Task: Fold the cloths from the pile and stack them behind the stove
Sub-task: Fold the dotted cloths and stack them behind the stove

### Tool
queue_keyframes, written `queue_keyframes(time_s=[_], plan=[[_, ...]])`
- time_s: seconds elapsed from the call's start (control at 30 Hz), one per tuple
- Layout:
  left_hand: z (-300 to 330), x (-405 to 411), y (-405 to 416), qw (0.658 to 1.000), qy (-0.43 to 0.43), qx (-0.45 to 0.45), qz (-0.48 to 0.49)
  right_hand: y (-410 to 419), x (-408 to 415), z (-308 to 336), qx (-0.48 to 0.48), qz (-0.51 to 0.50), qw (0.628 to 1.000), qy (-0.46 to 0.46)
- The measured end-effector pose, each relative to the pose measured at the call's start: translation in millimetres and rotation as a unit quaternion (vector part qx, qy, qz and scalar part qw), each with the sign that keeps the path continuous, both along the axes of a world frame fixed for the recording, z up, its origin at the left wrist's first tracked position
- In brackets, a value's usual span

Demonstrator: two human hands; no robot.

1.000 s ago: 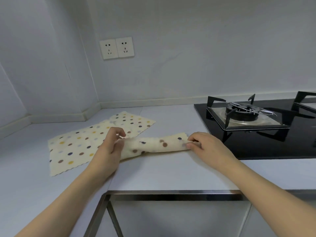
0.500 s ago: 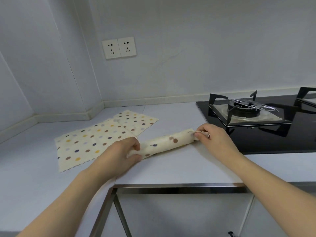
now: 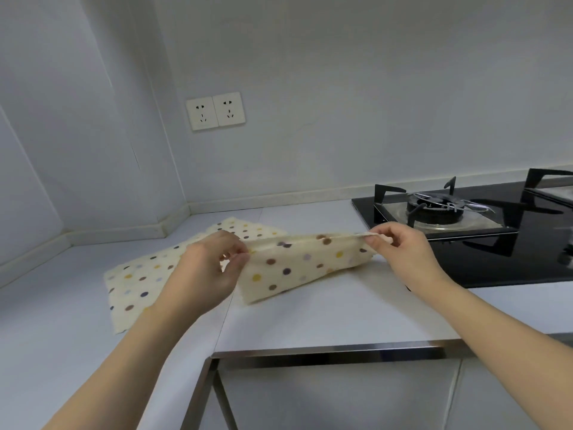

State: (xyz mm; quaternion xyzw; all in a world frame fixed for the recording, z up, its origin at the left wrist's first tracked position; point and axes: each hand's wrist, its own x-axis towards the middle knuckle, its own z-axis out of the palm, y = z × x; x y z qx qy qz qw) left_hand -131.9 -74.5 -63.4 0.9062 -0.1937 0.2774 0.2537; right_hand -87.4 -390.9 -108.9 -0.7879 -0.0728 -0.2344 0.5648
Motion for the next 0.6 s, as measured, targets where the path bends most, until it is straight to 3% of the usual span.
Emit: queue_keyframes(time_s=[0.1, 0.17, 0.33, 0.5, 0.6], plan=[[15, -2, 4, 0.999, -0.014, 0.013, 0.033, -2, -7, 30, -0.012, 0.061, 0.998, 0.022], [25, -8, 1, 0.999, -0.01, -0.035, 0.035, -2, -13, 52, -0.017, 0.11, 0.993, 0.042], [39, -19, -2, 0.991, -0.006, -0.134, 0.025, -10, -23, 75, 0.091, 0.218, 0.961, 0.14], [48, -27, -7, 0.986, 0.05, -0.158, -0.005, -6, -26, 66, 0.219, 0.204, 0.941, 0.157], [53, -29, -7, 0.982, 0.097, -0.163, -0.01, 0, -27, 61, 0.232, 0.173, 0.947, 0.142]])
